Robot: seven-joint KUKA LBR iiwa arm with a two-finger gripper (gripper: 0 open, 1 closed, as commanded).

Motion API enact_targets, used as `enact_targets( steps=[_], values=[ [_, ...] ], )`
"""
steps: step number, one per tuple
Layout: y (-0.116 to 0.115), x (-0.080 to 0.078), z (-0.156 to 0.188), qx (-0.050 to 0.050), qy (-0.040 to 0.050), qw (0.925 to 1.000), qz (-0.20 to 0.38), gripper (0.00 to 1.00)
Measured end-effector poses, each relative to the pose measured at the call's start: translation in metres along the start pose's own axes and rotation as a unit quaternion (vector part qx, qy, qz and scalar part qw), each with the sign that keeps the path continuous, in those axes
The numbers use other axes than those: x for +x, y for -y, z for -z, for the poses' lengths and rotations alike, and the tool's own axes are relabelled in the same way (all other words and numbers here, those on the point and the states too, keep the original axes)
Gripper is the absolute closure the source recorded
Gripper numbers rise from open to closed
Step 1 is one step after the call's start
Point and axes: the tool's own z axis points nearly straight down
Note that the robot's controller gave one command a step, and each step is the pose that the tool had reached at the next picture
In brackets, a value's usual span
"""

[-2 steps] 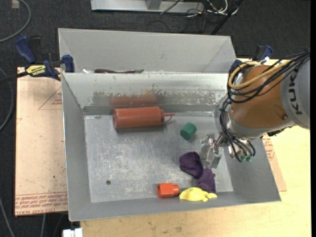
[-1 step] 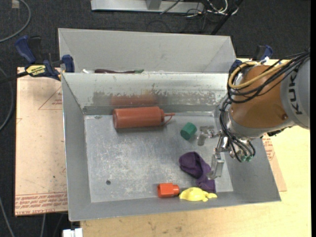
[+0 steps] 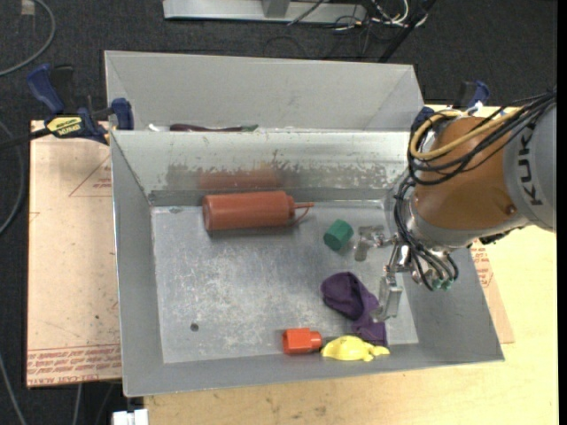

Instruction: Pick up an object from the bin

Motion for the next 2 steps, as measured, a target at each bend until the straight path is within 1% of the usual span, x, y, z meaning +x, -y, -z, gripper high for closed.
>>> enact_targets(
  steps=[1, 2],
  values=[
    [-0.007, 0.008, -0.017, 0.001, 0.0048, 0.9989, 0.047, 0.00],
    [-0.026, 0.008, -0.046, -0.001, -0.0005, 0.9902, 0.140, 0.00]
  ],
)
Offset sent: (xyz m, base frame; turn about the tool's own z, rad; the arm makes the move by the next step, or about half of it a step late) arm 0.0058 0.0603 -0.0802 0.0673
